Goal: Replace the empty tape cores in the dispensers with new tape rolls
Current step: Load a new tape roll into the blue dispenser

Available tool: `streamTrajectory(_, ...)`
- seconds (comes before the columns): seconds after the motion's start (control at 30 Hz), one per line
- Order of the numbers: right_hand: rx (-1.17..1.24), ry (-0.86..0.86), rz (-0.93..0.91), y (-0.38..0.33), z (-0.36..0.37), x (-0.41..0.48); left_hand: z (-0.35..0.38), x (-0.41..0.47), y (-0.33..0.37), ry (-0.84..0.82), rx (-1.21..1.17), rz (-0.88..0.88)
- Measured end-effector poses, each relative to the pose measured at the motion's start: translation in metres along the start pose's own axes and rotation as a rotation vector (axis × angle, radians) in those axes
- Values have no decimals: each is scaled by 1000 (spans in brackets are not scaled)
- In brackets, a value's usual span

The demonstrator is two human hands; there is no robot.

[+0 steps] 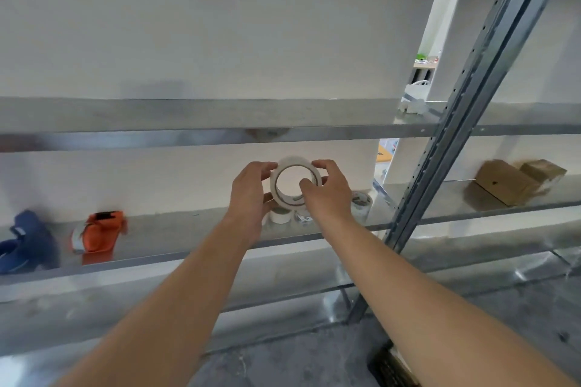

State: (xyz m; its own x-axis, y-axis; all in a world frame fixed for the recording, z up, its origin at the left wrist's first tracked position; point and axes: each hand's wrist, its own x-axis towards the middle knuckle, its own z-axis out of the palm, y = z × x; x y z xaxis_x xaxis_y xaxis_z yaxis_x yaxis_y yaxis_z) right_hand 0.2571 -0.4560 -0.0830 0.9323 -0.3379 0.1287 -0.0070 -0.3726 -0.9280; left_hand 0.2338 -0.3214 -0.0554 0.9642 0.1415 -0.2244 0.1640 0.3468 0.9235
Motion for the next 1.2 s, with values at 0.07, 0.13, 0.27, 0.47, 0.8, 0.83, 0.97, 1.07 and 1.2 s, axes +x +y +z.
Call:
streamTrajectory(0.07, 6, -24, -20, -6, 13, -12, -19, -10, 7, 32, -5, 10)
streamTrajectory(0.13, 15, -36, -51, -15, 28, -22, -38, -18, 15, 64, -5, 23)
streamTrajectory(0.27, 25, -67, -94, -37, 59, -42, -76, -29, 33, 113, -2, 71)
streamTrajectory(0.47, 35, -95, -148, -66, 113, -67, -140, -33, 63, 160, 43, 104)
streamTrajectory(0.8, 150, -83, -141, -127, 231, -136, -275, -34, 112, 210, 130, 195)
streamTrajectory(0.83, 163, -90, -135, -133, 242, -142, -288, -33, 116, 216, 137, 194)
streamTrajectory(0.97, 178, -126, -113, -153, 284, -165, -338, -33, 130, 221, 164, 205)
streamTrajectory(1.07, 188, -159, -122, -162, 313, -182, -371, -35, 135, 241, 155, 205)
streamTrajectory(1.2, 174, -227, -132, -167, 348, -198, -411, -32, 137, 291, 124, 165)
